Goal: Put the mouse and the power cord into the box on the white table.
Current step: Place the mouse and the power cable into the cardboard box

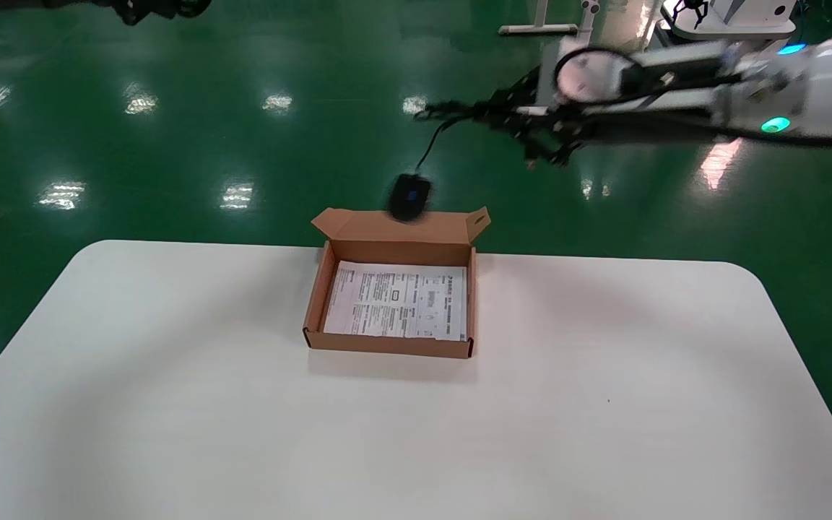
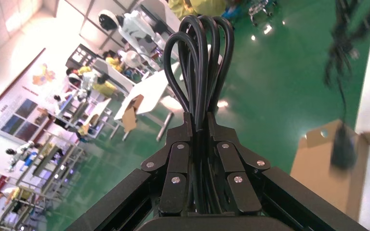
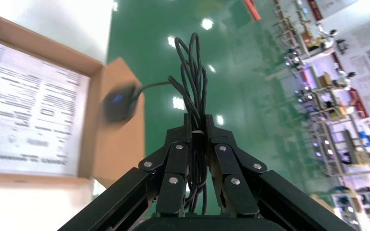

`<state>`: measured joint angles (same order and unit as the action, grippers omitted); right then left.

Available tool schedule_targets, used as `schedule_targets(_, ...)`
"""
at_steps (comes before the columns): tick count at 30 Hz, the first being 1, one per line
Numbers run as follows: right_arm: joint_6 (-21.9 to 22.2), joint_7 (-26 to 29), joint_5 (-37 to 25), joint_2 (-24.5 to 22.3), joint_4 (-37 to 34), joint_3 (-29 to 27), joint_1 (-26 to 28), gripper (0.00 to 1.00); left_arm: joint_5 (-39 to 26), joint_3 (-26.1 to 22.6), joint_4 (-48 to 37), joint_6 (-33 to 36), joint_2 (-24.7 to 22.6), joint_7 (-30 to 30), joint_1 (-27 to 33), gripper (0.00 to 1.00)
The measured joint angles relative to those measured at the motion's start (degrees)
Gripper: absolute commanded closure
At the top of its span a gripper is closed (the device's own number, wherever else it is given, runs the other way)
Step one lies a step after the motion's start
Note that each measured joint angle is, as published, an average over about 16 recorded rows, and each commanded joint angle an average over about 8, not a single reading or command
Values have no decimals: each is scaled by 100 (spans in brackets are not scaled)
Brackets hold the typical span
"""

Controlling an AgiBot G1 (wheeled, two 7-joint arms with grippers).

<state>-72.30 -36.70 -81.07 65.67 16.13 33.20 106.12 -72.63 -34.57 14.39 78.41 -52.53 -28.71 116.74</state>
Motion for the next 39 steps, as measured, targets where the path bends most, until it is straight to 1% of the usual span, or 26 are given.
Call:
schedule_targets(10, 144, -189, -53, 481, -313, 74, -265, 100, -79, -53, -205, 84, -19, -235, 31, 100)
schedule_targets(21, 188, -600, -178, 931, -693, 194, -424, 100, -196, -137, -416, 138, -58, -281, 37, 100)
schedule_targets(31, 295, -821, -250, 1195, -633, 379, -675, 100, -318, -224, -504, 258, -31, -305, 86, 100)
schedule_targets(32, 312, -816, -255, 1207, -598, 409, -705, 95, -330, -232, -510, 272, -24, -306, 92, 100)
schedule_targets(33, 329, -807, -258, 1216, -559, 441, -734, 84, -341, -240, -515, 284, -17, -308, 99, 100)
schedule_targets(39, 434, -669, -240, 1239, -299, 649, -870, 9, -393, -275, -550, 331, 19, -308, 124, 100)
